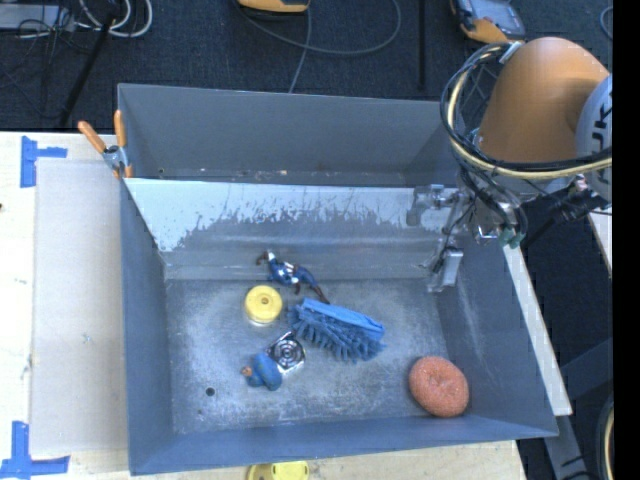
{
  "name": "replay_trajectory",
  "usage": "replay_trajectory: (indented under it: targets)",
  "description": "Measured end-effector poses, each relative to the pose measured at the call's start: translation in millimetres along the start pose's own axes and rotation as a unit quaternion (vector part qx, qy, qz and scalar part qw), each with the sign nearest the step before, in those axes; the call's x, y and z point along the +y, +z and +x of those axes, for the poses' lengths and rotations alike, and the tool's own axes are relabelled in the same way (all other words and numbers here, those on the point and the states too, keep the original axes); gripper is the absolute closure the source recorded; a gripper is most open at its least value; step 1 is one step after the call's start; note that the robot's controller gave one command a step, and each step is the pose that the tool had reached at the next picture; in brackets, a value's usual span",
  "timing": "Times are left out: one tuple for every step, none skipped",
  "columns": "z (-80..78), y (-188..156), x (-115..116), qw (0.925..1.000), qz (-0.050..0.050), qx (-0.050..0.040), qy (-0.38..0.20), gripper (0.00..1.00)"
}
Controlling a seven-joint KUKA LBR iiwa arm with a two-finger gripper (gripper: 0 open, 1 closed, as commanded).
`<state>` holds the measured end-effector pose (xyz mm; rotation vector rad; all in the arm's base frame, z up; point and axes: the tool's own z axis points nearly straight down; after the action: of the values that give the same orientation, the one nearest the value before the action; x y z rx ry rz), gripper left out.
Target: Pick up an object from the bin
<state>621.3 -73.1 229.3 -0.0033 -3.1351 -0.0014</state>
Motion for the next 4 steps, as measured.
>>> replay_trajectory:
  targets:
    - [-0.8,-5.1,0.2,1.0000,0.000,-0.0036,-0.001,0.00]
    - [11.9,32.6,31.6,0.9995,0.001,-0.0062,-0.032,0.00]
    - [19.2,86.3,68.2,0.9982,0.001,-0.0044,-0.059,0.00]
    - [27.7,134.0,45.5,0.9961,0.000,-0.0029,-0.088,1.00]
